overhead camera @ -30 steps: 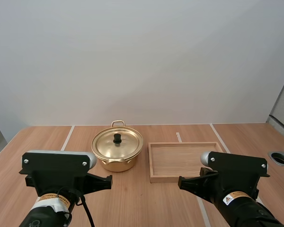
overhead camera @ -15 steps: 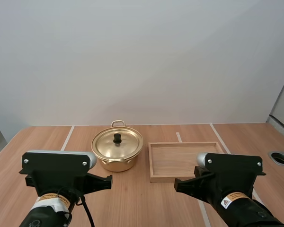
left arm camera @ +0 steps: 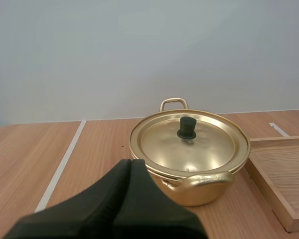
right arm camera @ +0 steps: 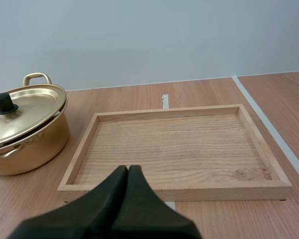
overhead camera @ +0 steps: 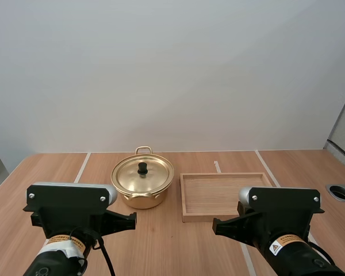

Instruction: Open the pot, put the pineapple inside, and close it

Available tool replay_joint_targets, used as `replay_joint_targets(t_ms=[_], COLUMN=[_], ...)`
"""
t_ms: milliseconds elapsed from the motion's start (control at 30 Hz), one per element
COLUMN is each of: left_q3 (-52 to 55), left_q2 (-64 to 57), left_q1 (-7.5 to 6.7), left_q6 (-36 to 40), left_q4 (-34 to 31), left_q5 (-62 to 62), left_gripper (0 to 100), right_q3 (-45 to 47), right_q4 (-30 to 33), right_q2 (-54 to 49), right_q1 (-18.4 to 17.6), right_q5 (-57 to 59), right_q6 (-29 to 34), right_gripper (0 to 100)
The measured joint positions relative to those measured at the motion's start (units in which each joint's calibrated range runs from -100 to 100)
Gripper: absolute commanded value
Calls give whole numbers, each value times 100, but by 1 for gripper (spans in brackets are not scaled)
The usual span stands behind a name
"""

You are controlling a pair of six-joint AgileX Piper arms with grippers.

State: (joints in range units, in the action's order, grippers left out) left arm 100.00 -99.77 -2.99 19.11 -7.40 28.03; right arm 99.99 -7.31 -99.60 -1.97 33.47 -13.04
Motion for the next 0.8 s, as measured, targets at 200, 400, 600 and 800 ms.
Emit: replay_joint_targets(t_ms=[200, 400, 600, 800], left_q3=[0, 0, 0, 0], left_q2=[0, 0, 0, 0], left_q1=[0, 116, 246, 252], left_q6=[0, 0, 0, 0], left_q4=[0, 0, 0, 0], left_q5=[0, 0, 0, 0], left_gripper=[0, 0, 0, 0], right_q3=[0, 0, 0, 0], right_q4=[0, 0, 0, 0], right_q2=[0, 0, 0, 0], right_q1=[0, 0, 0, 0], right_q5=[0, 0, 0, 0], right_q6=[0, 0, 0, 0], right_gripper=[0, 0, 0, 0])
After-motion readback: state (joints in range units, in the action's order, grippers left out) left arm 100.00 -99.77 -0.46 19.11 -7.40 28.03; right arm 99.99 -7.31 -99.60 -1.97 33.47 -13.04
